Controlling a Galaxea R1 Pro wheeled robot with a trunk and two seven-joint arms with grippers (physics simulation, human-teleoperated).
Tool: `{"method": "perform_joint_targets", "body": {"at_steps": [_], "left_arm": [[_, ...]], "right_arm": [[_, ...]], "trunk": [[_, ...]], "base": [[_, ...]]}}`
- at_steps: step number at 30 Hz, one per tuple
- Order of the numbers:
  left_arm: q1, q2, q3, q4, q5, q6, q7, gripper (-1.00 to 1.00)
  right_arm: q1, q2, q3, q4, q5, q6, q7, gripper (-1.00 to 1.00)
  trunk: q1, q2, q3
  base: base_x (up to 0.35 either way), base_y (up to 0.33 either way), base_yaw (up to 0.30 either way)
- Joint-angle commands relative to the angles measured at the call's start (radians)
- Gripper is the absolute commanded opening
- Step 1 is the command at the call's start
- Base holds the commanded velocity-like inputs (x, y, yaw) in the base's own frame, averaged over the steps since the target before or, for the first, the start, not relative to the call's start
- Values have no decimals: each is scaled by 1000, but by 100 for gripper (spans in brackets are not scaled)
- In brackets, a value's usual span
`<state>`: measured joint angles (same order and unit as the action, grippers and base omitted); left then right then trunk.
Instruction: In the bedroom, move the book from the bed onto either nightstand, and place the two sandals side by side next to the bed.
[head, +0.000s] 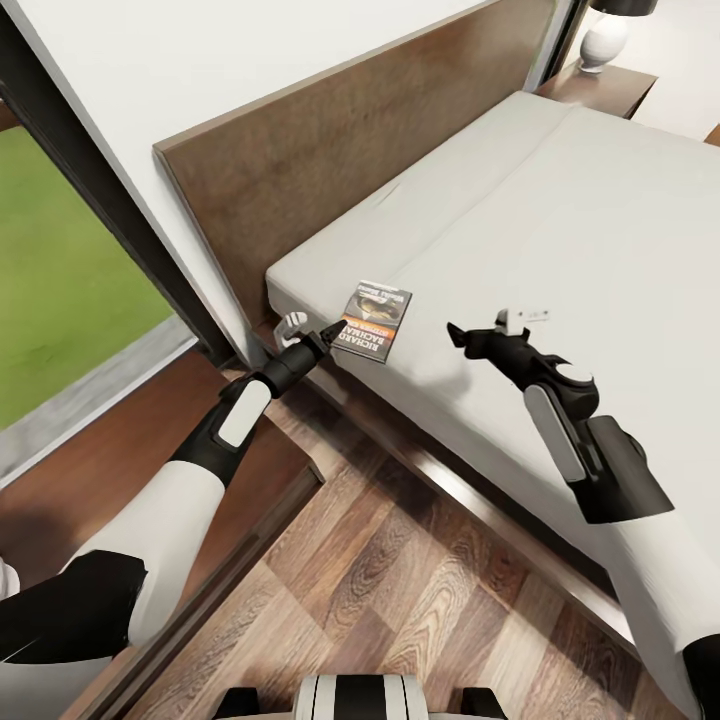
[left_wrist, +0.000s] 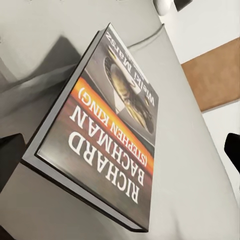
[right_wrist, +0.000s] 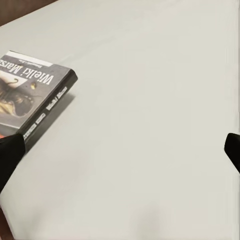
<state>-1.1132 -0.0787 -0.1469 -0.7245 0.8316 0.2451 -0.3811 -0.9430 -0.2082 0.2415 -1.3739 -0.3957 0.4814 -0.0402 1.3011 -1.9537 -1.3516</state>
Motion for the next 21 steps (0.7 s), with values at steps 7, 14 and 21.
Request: {"method": "perform_joint_targets", "body": {"at_steps": [7, 14, 21], "left_arm": [[2, 6, 6, 0, 11, 2, -28, 100], [7, 24, 8, 0, 13, 2, -49, 100], [11, 53, 9, 7, 16, 1, -78, 100]], "right_arm": [[-2, 16, 1, -8, -6, 9, -3, 100], [-2, 35, 2, -15, -6, 9, -3, 100], [-2, 36, 2, -17, -6, 8, -3, 100]], "trunk": [[0, 0, -1], [0, 0, -1], [0, 0, -1]], "base": [[0, 0, 0], [0, 0, 0], [0, 0, 0]]}}
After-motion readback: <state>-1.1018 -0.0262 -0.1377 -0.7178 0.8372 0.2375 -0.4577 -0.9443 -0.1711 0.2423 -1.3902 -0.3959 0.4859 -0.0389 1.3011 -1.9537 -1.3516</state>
